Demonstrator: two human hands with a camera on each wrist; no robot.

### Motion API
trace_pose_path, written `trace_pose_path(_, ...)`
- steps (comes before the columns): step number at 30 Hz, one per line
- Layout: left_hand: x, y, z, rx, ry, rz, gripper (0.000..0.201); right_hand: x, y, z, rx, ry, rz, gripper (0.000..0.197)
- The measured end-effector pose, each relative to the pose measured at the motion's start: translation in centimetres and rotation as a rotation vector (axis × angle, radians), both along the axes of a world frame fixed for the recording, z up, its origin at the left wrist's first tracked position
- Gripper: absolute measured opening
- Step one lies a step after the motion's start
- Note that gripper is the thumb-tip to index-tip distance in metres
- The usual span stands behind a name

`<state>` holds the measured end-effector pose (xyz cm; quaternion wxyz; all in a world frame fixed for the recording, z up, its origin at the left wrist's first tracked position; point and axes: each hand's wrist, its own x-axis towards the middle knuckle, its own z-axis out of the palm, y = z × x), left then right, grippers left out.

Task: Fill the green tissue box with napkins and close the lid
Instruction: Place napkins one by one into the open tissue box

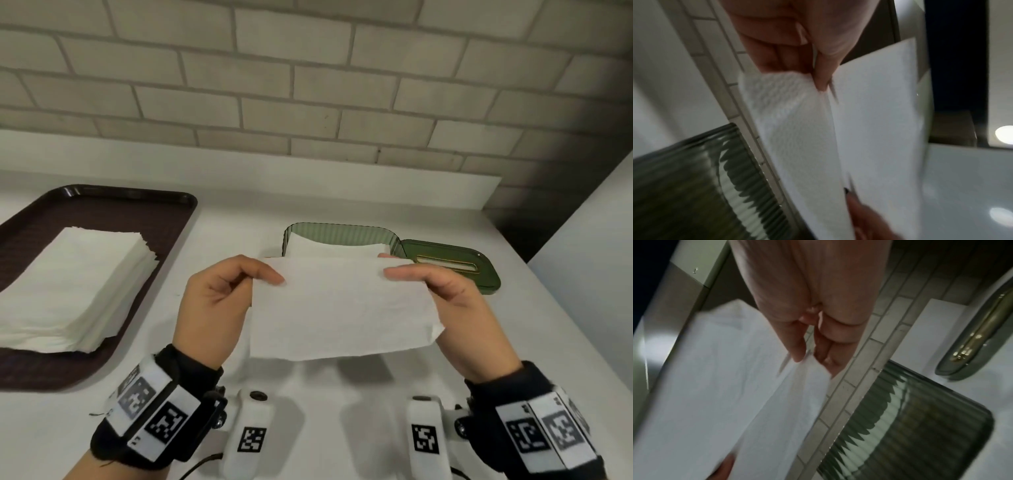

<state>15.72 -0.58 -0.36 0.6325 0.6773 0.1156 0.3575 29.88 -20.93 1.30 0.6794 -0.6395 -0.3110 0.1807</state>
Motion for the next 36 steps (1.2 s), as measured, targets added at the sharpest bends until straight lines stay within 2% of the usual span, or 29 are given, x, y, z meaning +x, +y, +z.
trace_pose_path(3, -0.1, -0.2, -0.1, -0.123, 0.043, 0.006, 0.057, -0.6, -0.2, -0.4, 0.02, 0.248, 0.044, 0.05)
trace_pose_path(5, -0.1, -0.2, -0.5, -0.207, 0.077, -0.013, 0.052, -0.9, -0.4, -0.5, 0.062, 0.388, 0.122, 0.04)
trace_pose_path(7, -0.1, -0.4, -0.7, -0.287, 0.115, -0.047, 0.043, -1.2, -0.6, -0.8, 0.069, 0.454, 0.158, 0.043)
trace_pose_path(9, -0.1, -0.6, -0.4, -0.389, 0.137, -0.088, 0.04, -1.3, -0.4, -1.5, 0.009, 0.365, 0.157, 0.045)
trace_pose_path(11, 0.0, -0.6, -0.2, -0.489, 0.145, -0.151, 0.041, -1.7, -0.2, -2.0, -0.14, 0.107, 0.108, 0.043)
trace_pose_path(14, 0.2, -0.4, 0.1, -0.537, 0.122, -0.236, 0.039, -1.8, 0.6, -1.8, -0.342, -0.235, -0.053, 0.05)
trace_pose_path(16, 0.4, -0.3, 0.3, -0.435, 0.131, -0.219, 0.037, -1.6, 1.1, -1.8, -0.38, -0.324, -0.117, 0.051)
trace_pose_path(20, 1.8, 0.2, 0.9, 0.037, 0.347, -0.091, 0.047, 0.3, 2.7, -1.3, -0.338, -0.416, -0.24, 0.046)
trace_pose_path(24, 4.5, 1.3, 2.4, 0.345, 0.454, 0.068, 0.028, 3.6, 4.4, 0.1, -0.339, -0.46, -0.353, 0.036)
trace_pose_path(26, 6.2, 2.3, 2.9, 0.486, 0.497, 0.119, 0.025, 5.2, 5.2, 0.8, -0.331, -0.456, -0.39, 0.027)
trace_pose_path(29, 8.5, 3.5, 3.5, 0.604, 0.545, 0.119, 0.028, 7.1, 6.3, 1.2, -0.448, -0.575, -0.408, 0.017)
trace_pose_path(31, 9.8, 3.9, 3.3, 0.666, 0.603, 0.101, 0.032, 8.0, 6.8, 1.0, -0.55, -0.658, -0.391, 0.018)
trace_pose_path(36, 12.3, 4.2, 1.2, 0.878, 0.783, 0.018, 0.042, 9.4, 7.5, -0.8, -0.752, -0.734, -0.291, 0.022)
